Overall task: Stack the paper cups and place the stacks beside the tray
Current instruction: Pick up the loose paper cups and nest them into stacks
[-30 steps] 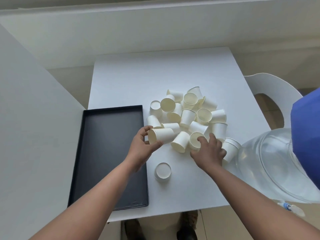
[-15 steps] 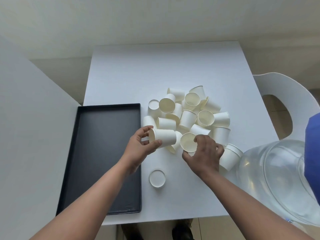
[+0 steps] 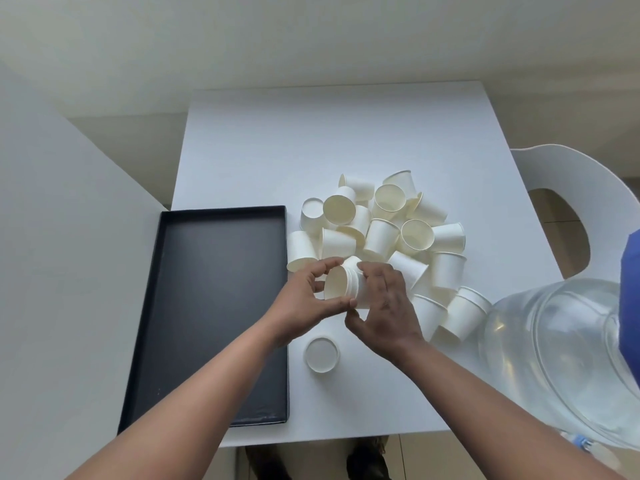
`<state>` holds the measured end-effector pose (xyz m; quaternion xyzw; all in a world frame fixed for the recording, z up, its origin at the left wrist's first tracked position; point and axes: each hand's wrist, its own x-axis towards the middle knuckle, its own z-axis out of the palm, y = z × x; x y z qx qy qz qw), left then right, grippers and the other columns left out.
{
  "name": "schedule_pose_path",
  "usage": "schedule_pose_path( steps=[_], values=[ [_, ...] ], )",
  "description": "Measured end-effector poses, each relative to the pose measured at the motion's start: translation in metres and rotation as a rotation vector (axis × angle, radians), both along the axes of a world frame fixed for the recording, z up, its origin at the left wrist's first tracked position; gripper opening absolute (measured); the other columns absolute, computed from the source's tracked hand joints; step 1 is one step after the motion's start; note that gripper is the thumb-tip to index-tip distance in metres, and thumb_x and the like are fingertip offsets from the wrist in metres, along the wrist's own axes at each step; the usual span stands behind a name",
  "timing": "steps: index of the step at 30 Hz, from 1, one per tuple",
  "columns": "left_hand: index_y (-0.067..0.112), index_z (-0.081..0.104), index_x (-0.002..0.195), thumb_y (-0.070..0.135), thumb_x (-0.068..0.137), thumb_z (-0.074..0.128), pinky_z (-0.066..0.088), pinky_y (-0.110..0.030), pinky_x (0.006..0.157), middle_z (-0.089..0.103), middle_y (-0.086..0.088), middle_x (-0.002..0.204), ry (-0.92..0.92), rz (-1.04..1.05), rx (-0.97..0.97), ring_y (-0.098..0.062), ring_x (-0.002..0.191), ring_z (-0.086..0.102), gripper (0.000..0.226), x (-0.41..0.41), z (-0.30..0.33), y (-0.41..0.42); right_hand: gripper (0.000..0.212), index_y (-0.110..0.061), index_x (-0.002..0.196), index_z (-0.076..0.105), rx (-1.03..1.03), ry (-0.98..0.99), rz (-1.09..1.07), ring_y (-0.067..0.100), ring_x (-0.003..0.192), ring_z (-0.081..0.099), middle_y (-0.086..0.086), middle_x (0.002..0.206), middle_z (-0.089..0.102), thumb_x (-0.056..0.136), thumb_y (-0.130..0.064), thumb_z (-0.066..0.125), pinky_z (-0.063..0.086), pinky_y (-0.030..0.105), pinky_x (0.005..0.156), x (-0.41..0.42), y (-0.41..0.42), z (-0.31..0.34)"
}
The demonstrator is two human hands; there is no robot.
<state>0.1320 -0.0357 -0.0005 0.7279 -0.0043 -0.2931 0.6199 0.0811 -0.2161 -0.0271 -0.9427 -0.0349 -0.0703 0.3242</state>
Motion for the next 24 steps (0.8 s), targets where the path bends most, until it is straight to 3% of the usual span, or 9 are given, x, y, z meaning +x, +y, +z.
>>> schedule_pose_path(
  steps=[4,10,13,17,20,24],
  values=[
    [0.039,0.062,0.138,0.023,0.076,0.094,0.061,-0.034,0.097,0.062,0.01,0.138,0.041,-0.003,-0.019,-0.011,0.119,0.07,0.072,0.0,-0.006,0.004,0.077,-0.01,0.142,0.042,0.016,-0.068,0.074,0.033,0.119,0.049,0.016,0.135,0.055,0.076,-0.017,0.081,0.047,0.041,0.103,0.001,0.006,-0.003],
    [0.054,0.064,0.114,0.028,0.069,0.082,0.06,-0.025,0.072,0.067,0.016,0.116,0.024,0.157,0.047,-0.009,0.09,0.075,0.055,-0.005,-0.01,0.015,0.088,-0.008,0.149,0.042,0.052,0.014,0.148,0.03,0.138,0.041,0.014,0.148,0.047,0.077,-0.042,0.078,0.034,0.036,0.117,0.001,-0.009,-0.008],
    [0.057,0.065,0.105,0.026,0.069,0.081,0.056,-0.017,0.065,0.07,0.029,0.099,0.031,0.285,0.05,-0.002,0.079,0.074,0.05,-0.005,-0.015,0.022,0.085,-0.006,0.154,0.04,0.009,0.197,0.049,0.029,0.15,0.028,0.014,0.159,0.037,0.082,-0.033,0.076,0.02,0.035,0.124,0.015,-0.016,-0.016],
    [0.038,0.063,0.118,0.029,0.068,0.081,0.059,-0.026,0.071,0.069,0.019,0.107,0.076,0.374,0.082,-0.006,0.082,0.073,0.054,-0.008,-0.028,0.032,0.08,-0.019,0.162,0.023,-0.24,0.402,0.137,0.027,0.156,0.01,0.011,0.169,0.015,0.091,-0.016,0.061,0.012,0.036,0.126,0.039,-0.02,-0.036],
    [0.037,0.062,0.117,0.028,0.067,0.078,0.061,-0.03,0.072,0.067,0.012,0.113,0.119,0.406,0.08,-0.002,0.074,0.07,0.053,-0.011,-0.037,0.039,0.077,-0.029,0.162,0.019,-0.354,0.512,0.174,0.029,0.153,0.017,0.008,0.17,0.011,0.095,-0.01,0.05,0.023,0.039,0.122,0.047,-0.017,-0.043],
    [0.033,0.061,0.121,0.028,0.07,0.079,0.062,-0.029,0.073,0.066,0.009,0.114,0.187,0.399,0.072,0.004,0.068,0.069,0.055,-0.015,-0.046,0.044,0.07,-0.03,0.159,0.025,-0.496,0.468,0.173,0.033,0.131,0.038,0.01,0.157,0.027,0.096,-0.018,0.054,0.041,0.04,0.103,0.046,-0.012,-0.049]
  ],
)
